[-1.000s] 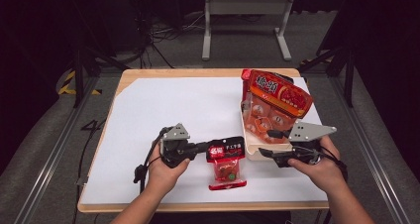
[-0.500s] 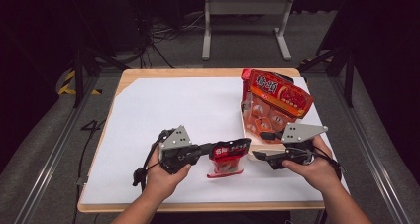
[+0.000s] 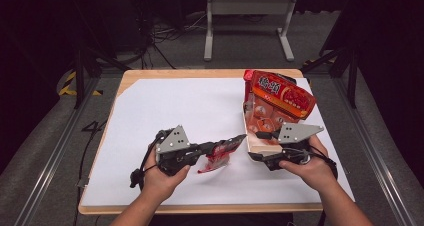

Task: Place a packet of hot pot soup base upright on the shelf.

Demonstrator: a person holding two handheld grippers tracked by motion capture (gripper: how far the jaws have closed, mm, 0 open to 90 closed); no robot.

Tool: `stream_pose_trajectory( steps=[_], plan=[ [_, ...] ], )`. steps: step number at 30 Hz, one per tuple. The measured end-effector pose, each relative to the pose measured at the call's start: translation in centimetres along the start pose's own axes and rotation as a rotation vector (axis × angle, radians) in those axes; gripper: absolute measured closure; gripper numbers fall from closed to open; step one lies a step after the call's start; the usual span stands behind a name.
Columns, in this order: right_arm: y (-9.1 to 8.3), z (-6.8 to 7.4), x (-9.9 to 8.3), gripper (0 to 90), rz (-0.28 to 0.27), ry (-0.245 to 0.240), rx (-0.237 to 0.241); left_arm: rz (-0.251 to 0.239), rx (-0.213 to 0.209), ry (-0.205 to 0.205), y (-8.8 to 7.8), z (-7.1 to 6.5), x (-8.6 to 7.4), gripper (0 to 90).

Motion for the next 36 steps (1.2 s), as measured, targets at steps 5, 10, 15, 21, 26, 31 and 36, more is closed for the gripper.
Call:
stream_pose_trajectory(
  steps=[5, 10, 15, 21, 26, 31, 36],
  plan=[
    [1.1, 0.2, 0.4, 33.4, -0.001, -0.009, 0.035, -0.019, -0.007, 0.016, -0.4, -0.3, 0.6, 90.0],
    [3.2, 1.0, 0.6, 40.3, 0.000, -0.034, 0.149, -0.022, -0.020, 0.031, -0.4, -0.8, 0.9, 90.0],
    [4.3, 1.2, 0.5, 63.1, 0.059, -0.097, 0.167, -0.039, -0.019, 0.023, -0.7, -0.7, 1.0, 90.0],
    [3.8, 1.4, 0.9, 84.5, 0.053, -0.118, 0.212, -0.059, -0.002, 0.015, -1.3, -0.3, 1.2, 90.0],
    [2.4, 1.2, 1.7, 89.4, 0.000, -0.107, 0.213, -0.089, 0.002, 0.005, -1.6, -0.1, 1.5, 90.0],
    [1.7, 1.2, 2.2, 89.9, -0.019, -0.109, 0.201, -0.104, 0.005, -0.002, -1.6, -0.1, 1.7, 90.0],
    [1.5, 1.2, 2.5, 90.0, -0.024, -0.108, 0.213, -0.113, 0.002, -0.008, -1.7, 0.2, 1.7, 90.0]
  ],
)
Point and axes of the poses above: each handheld gripper's, and its own axes: y roughly forward along the jaws, x roughly out of its top, z roughly to its left, the point moved 5 cm from there along y, roughly forward along the jaws
